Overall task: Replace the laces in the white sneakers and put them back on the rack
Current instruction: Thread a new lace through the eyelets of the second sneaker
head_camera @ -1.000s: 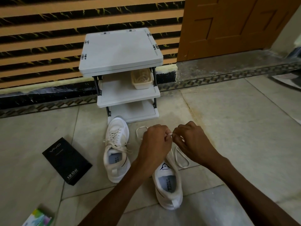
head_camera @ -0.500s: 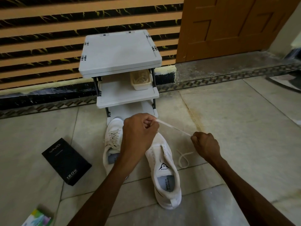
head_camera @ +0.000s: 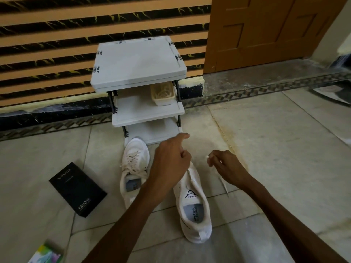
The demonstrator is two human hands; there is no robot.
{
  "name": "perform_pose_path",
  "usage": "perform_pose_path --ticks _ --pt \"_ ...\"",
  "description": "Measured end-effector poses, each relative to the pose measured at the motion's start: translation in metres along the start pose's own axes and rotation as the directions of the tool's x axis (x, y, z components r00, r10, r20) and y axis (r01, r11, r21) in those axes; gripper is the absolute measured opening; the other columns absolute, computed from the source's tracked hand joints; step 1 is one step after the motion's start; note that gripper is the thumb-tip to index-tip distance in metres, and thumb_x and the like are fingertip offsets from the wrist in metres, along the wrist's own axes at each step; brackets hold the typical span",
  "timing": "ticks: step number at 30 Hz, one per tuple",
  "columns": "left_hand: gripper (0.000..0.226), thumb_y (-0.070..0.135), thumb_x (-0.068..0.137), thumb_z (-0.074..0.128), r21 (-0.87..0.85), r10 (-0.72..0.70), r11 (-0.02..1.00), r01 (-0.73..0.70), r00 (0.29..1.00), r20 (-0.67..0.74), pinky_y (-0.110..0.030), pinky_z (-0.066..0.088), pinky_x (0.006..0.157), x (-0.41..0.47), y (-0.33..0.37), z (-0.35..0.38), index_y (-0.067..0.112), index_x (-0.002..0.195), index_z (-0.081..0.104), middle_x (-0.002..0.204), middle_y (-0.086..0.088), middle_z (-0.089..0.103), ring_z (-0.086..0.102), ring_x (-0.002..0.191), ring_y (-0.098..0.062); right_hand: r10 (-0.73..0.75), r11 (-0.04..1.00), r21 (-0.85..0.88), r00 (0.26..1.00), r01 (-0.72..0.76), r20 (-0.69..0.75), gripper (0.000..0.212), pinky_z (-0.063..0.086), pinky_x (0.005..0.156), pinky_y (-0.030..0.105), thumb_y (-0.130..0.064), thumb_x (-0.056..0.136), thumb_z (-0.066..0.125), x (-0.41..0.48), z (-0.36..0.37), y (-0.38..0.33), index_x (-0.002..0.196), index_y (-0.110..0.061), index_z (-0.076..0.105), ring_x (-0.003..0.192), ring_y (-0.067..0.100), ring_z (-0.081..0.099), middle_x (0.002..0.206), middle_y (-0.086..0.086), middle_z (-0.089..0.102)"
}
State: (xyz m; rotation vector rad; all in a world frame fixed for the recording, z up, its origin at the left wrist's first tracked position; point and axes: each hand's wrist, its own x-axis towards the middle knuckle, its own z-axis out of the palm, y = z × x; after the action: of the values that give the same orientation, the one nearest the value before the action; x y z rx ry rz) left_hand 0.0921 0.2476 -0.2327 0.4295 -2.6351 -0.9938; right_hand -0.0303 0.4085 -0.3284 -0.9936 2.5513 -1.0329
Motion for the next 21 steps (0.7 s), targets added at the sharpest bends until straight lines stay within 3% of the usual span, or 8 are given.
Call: perform_pose_path --ticks 3,8,12,14,16,21 --pt "0.039 0.010 0.087 0.059 -0.011 0.017 1.000 -0.016 0.998 0.054 -0.012 0.048 0.073 -0.003 0.001 0.012 0.022 0.124 0.064 0.084 0.003 0.068 0.056 0.067 0.000 -0.076 0.997 0.026 0.997 0.075 0.027 0.035 0.035 0.062 0.009 -0.019 0.102 0.041 0.000 -0.004 -0.024 0.075 -0.016 0.064 0.061 0.007 0.058 0.071 -0.004 0.067" --pt "0.018 0.014 0.087 0.062 -0.023 -0.037 0.999 0.039 0.997 0.069 -0.002 0.039 0.061 -0.002 0.003 0.023 0.018 0.100 0.074 0.085 0.003 0.069 0.057 0.067 -0.002 -0.174 0.985 0.024 0.984 0.174 0.029 0.034 0.037 0.060 0.015 -0.016 0.101 0.043 -0.001 -0.010 -0.046 0.074 -0.013 0.063 0.060 0.015 0.057 0.066 0.000 0.064" --pt "0.010 0.014 0.084 0.063 0.038 -0.058 0.998 0.055 0.997 0.055 -0.025 0.050 0.065 -0.001 -0.001 0.026 0.011 0.081 0.072 0.075 0.000 0.070 0.061 0.066 -0.011 -0.193 0.980 -0.030 0.981 0.194 0.033 0.031 0.039 0.071 0.016 -0.016 0.098 0.042 -0.005 -0.009 -0.049 0.075 -0.019 0.062 0.072 0.018 0.056 0.073 -0.005 0.066" --pt "0.011 0.014 0.083 0.062 0.080 -0.047 0.996 0.044 0.998 0.037 -0.025 0.046 0.062 -0.002 -0.002 0.025 0.010 0.078 0.071 0.073 -0.001 0.068 0.059 0.064 -0.012 -0.182 0.979 -0.091 0.983 0.183 0.026 0.032 0.044 0.072 0.029 -0.030 0.095 0.034 -0.007 -0.005 -0.049 0.076 -0.026 0.059 0.075 0.016 0.053 0.073 -0.008 0.065" --pt "0.010 0.013 0.082 0.062 0.113 -0.045 0.992 0.048 0.999 -0.030 -0.023 0.044 0.060 0.001 -0.005 0.018 0.012 0.075 0.069 0.070 0.000 0.066 0.057 0.061 -0.010 -0.161 0.973 -0.166 0.987 0.159 0.004 0.039 0.044 0.064 0.037 -0.038 0.091 0.027 -0.008 -0.002 -0.043 0.077 -0.023 0.059 0.076 0.017 0.050 0.071 -0.005 0.063" --pt "0.007 0.009 0.076 0.069 0.046 -0.090 0.994 0.100 0.978 -0.190 -0.024 0.050 0.060 0.011 -0.014 -0.010 0.010 0.070 0.071 0.062 0.002 0.065 0.059 0.056 -0.009 -0.002 0.967 -0.253 0.996 -0.020 -0.089 0.031 0.039 0.051 0.033 -0.027 0.093 0.041 -0.012 0.010 0.001 0.067 -0.015 0.052 0.060 0.023 0.049 0.058 -0.001 0.050"
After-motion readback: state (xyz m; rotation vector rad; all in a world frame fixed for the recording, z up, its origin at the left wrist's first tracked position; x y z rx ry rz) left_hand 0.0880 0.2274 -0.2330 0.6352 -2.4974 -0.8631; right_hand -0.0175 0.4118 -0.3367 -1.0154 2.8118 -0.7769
